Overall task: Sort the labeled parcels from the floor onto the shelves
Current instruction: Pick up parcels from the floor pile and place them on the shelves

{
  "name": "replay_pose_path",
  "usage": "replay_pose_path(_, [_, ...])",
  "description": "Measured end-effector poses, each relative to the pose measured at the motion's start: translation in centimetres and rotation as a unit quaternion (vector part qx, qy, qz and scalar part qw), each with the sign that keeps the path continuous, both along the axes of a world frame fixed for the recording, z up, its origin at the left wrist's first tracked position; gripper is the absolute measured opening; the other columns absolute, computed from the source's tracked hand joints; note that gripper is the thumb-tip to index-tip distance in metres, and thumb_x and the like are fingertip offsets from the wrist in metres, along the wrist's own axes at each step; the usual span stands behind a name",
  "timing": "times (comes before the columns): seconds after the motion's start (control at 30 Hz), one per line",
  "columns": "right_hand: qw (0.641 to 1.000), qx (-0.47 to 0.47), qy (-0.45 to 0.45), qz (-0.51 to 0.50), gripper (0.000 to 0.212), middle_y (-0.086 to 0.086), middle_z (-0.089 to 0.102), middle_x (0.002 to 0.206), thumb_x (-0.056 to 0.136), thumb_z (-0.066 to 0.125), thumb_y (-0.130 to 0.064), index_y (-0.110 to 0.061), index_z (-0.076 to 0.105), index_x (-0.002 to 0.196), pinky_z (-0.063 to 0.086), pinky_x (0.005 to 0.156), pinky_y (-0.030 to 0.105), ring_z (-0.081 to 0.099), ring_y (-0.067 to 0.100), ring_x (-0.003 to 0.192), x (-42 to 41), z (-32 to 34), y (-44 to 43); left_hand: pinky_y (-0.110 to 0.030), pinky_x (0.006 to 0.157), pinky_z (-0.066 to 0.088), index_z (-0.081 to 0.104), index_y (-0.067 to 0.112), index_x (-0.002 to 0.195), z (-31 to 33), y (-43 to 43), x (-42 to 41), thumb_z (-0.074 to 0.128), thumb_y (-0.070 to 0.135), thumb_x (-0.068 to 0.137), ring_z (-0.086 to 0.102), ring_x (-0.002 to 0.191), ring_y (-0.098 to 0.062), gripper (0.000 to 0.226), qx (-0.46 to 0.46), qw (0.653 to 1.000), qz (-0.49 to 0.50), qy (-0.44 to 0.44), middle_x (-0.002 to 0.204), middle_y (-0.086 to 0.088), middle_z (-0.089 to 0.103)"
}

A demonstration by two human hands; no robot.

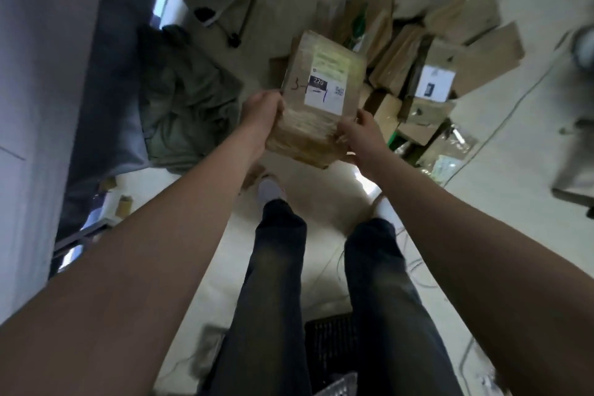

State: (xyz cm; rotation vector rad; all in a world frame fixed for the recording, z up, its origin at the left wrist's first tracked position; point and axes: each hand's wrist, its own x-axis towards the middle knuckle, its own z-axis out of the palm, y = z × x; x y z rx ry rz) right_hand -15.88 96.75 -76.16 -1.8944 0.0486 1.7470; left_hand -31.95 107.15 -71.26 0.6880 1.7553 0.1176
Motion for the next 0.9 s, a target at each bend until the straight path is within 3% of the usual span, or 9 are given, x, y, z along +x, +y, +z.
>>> replay_pose_path(0.07, [0.998,0.033,-0.044,-0.03,0.062,0.002,0.067,0.122,0.09,0.063,-0.02,-0.027,0.047,0.149,0.06,0.076,0.041,0.068,0.026,0.104,3.1,3.8,0.1,-0.029,0.067,0.051,0.068,0.023,0.089,3.5,-0.4,3.3,0.058,0.019,0.086,0.064,0.08,-0.02,0.011,0.02,0.999,0.029,-0.027,0.086,-0.001,0.07])
replay_pose_path(0.13, [0.992,0.074,-0.087,-0.061,0.064,0.002,0.064,0.133,0.091,0.064,-0.026,-0.026,0.043,0.152,0.058,0.096,0.049,0.065,0.026,0.116,6.6,7.9,0.4,-0.036,0.074,0.053,0.069,0.02,0.096,7.3,-0.8,7.2,0.063,0.019,0.089,0.069,0.092,-0.025,0.01,0.04,0.996,0.057,-0.061,0.097,-0.006,0.074])
replay_pose_path(0.2, [0.984,0.109,-0.121,-0.074,0.065,0.003,0.061,0.138,0.095,0.062,-0.027,-0.026,0.038,0.155,0.055,0.102,0.051,0.063,0.026,0.119,10.3,12.6,0.8,-0.042,0.081,0.057,0.072,0.016,0.103,11.2,-1.1,11.0,0.067,0.021,0.088,0.071,0.103,-0.031,0.017,0.064,0.99,0.075,-0.097,0.106,-0.012,0.075])
replay_pose_path(0.4, [0.948,0.246,-0.19,-0.071,0.042,-0.005,0.065,0.124,0.1,0.059,-0.024,-0.028,0.051,0.141,0.052,0.063,0.022,0.063,0.009,0.1,19.8,29.7,2.9,-0.039,0.08,0.057,0.068,0.019,0.101,26.5,-0.8,19.6,0.07,0.028,0.086,0.071,0.096,-0.023,0.017,0.172,0.966,0.094,-0.171,0.104,-0.003,0.076])
replay_pose_path(0.43, [0.941,0.27,-0.193,-0.072,0.04,-0.004,0.066,0.124,0.099,0.059,-0.022,-0.028,0.051,0.138,0.054,0.062,0.021,0.064,0.009,0.097,20.9,32.9,3.4,-0.043,0.082,0.058,0.068,0.019,0.103,29.5,-0.4,20.7,0.07,0.028,0.086,0.071,0.1,-0.026,0.019,0.193,0.96,0.091,-0.184,0.107,-0.005,0.075])
replay_pose_path(0.5, [0.921,0.325,-0.203,-0.068,0.043,0.0,0.066,0.128,0.097,0.059,-0.02,-0.029,0.052,0.138,0.058,0.078,0.03,0.066,0.013,0.101,22.5,39.3,4.6,-0.046,0.076,0.058,0.068,0.014,0.109,36.0,0.6,22.2,0.071,0.027,0.087,0.071,0.1,-0.03,0.026,0.24,0.945,0.084,-0.206,0.109,-0.013,0.074])
replay_pose_path(0.6, [0.885,0.408,-0.218,-0.064,0.049,0.002,0.064,0.135,0.092,0.061,-0.022,-0.03,0.052,0.139,0.054,0.102,0.047,0.064,0.023,0.117,23.3,49.3,6.9,-0.04,0.068,0.049,0.067,0.015,0.102,46.3,2.0,23.1,0.071,0.026,0.088,0.069,0.086,-0.026,0.018,0.326,0.911,0.085,-0.237,0.096,-0.011,0.072])
replay_pose_path(0.73, [0.829,0.513,-0.213,-0.057,0.056,-0.002,0.065,0.129,0.083,0.061,-0.029,-0.034,0.054,0.138,0.052,0.083,0.029,0.065,0.011,0.106,21.3,62.1,9.5,-0.04,0.078,0.055,0.064,0.022,0.101,59.1,2.8,21.2,0.069,0.027,0.091,0.072,0.098,-0.018,0.013,0.436,0.861,0.109,-0.238,0.111,-0.003,0.073])
replay_pose_path(0.9, [0.75,0.637,-0.174,-0.033,0.065,-0.008,0.066,0.13,0.079,0.059,-0.028,-0.03,0.051,0.143,0.051,0.079,0.016,0.066,0.0,0.104,15.8,75.7,11.6,-0.042,0.09,0.054,0.065,0.024,0.096,73.0,1.8,15.5,0.07,0.02,0.091,0.068,0.1,-0.018,0.009,0.567,0.775,0.141,-0.241,0.119,-0.01,0.071])
